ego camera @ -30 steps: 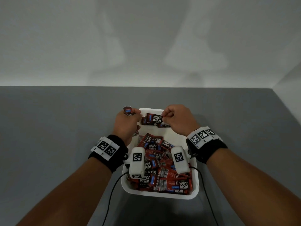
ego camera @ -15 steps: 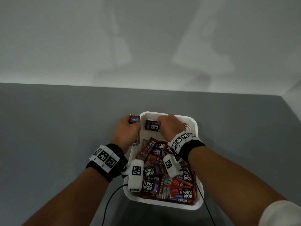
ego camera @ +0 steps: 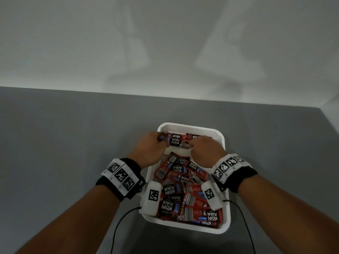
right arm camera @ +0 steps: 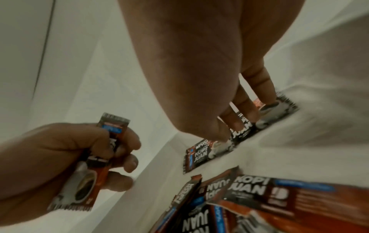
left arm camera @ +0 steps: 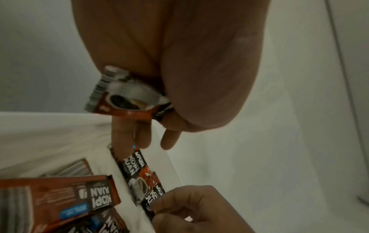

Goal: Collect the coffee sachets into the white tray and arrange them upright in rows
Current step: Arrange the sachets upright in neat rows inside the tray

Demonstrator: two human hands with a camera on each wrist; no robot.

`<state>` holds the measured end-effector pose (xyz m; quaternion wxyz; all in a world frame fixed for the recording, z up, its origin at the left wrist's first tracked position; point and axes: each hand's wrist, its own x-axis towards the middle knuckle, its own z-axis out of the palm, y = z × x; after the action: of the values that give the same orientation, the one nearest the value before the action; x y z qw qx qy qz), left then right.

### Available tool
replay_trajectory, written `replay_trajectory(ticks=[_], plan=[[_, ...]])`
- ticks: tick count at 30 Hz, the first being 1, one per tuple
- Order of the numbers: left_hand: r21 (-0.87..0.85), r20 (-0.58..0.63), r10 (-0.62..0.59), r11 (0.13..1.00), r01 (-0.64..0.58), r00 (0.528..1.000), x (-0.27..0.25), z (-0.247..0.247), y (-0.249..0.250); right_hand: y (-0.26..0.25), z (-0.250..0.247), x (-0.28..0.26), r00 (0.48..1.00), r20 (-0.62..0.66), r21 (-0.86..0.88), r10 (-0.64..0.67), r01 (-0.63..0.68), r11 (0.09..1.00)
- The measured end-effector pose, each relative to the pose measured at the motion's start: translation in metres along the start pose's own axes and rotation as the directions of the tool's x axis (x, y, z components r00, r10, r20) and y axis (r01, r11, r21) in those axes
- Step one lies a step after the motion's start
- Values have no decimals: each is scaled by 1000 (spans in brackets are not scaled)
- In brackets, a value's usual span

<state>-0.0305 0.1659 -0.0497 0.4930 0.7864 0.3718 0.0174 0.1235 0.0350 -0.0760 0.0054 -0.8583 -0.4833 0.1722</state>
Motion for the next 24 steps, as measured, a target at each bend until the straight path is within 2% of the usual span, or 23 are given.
replay_trajectory(ticks=[2,3,6,8,11,16,19,24], plan=[[214,113,82,971,-104,990,8,6,7,8,3,-8,999,45,-25,19,-18,1000],[330,176,107,930,-161,979,13,12,11,11,5,-10,998,51,-44,22,-19,999],[640,331,62,718,-272,942,23,34,18,19,13,-9,999,47,-77,26,-22,997],[758,365,-10,584,-291,931,29,44,16,23,18,-8,998,62,-86,25,-20,996],[820,362,-39,488,-298,931,32,51,10,25,25,-9,999,51,-132,6,0,991],[844,336,-80,467,-263,938,39,57,0,26,30,-8,1000,0,-125,8,-8,992],[849,324,-33,451,-275,946,43,58,-5,25,31,-7,1000,-21,-102,16,-18,995],[822,339,34,476,-313,940,42,60,-5,26,32,-9,999,-40,-110,2,-7,994]])
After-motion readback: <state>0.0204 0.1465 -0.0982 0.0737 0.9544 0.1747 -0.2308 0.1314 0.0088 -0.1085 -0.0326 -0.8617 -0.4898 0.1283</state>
